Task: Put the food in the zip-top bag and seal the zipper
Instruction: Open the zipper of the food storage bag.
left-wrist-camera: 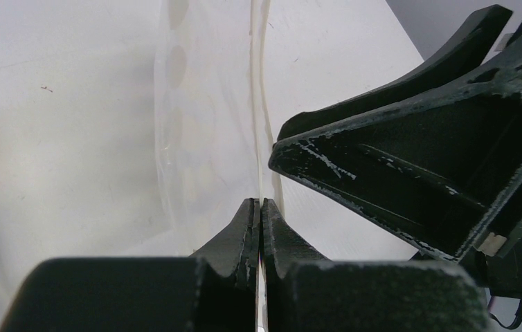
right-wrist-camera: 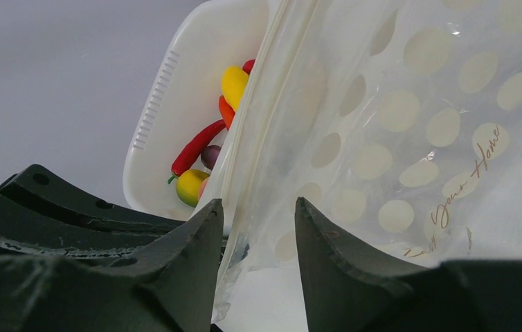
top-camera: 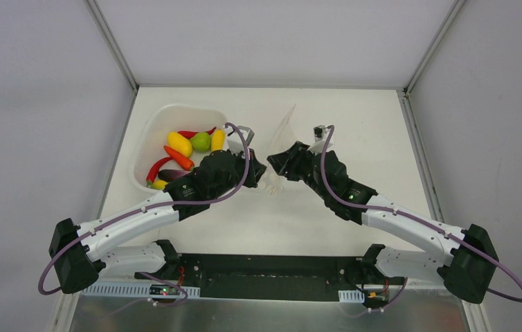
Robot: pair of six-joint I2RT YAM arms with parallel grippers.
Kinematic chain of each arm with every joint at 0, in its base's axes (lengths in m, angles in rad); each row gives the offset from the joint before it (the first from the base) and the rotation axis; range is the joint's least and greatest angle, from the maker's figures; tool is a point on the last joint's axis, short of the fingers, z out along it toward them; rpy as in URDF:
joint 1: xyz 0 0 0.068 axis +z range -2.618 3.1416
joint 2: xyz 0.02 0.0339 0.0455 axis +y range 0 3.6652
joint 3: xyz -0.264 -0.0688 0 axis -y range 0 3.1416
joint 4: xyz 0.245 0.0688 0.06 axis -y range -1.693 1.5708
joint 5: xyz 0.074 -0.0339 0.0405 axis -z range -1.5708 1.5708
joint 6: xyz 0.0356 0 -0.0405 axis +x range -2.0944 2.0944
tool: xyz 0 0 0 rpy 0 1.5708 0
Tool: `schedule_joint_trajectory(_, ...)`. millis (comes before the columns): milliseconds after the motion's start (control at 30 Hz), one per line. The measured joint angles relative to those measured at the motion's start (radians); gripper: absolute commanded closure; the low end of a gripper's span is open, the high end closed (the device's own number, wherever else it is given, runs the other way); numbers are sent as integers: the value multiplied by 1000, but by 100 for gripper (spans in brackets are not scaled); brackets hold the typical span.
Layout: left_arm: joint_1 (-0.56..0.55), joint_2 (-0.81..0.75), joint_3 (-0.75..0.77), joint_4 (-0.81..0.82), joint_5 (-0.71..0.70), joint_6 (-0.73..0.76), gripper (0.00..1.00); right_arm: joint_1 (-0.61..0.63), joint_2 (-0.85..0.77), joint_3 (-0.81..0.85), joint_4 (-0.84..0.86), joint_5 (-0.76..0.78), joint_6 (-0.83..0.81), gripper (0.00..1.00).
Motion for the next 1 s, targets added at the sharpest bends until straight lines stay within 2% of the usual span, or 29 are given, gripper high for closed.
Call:
schedule_joint_trajectory(67,0,0,-2,9,5,1,100,-4,8,0,7,-11,1,57)
schedule_joint_trajectory(133,0,0,-2,14,12,2,100,-9,19,0,10,-19,1,65)
schedule_joint_trajectory(433,0,-16,-16,14,18,3,100,-16,31,6,-3,-22,-10,85)
schedule_joint_trajectory(600,0,-54,-41,14,-27,3,100,-17,31,26,-29,8,-45,89)
schedule_joint_trajectory(700,0,-74,-52,14,-47,4,100,-19,31,30,-47,28,-65,88)
schedule_joint_trajectory(767,0,-85,-58,14,-57,4,100,-21,31,30,-61,44,-69,81)
schedule_joint_trajectory(867,0,-94,-60,15,-57,11,100,-26,31,30,-67,59,-64,78)
schedule_joint_trajectory(1000,0,-93,-60,14,-43,45,100,-37,31,30,-69,56,-47,61)
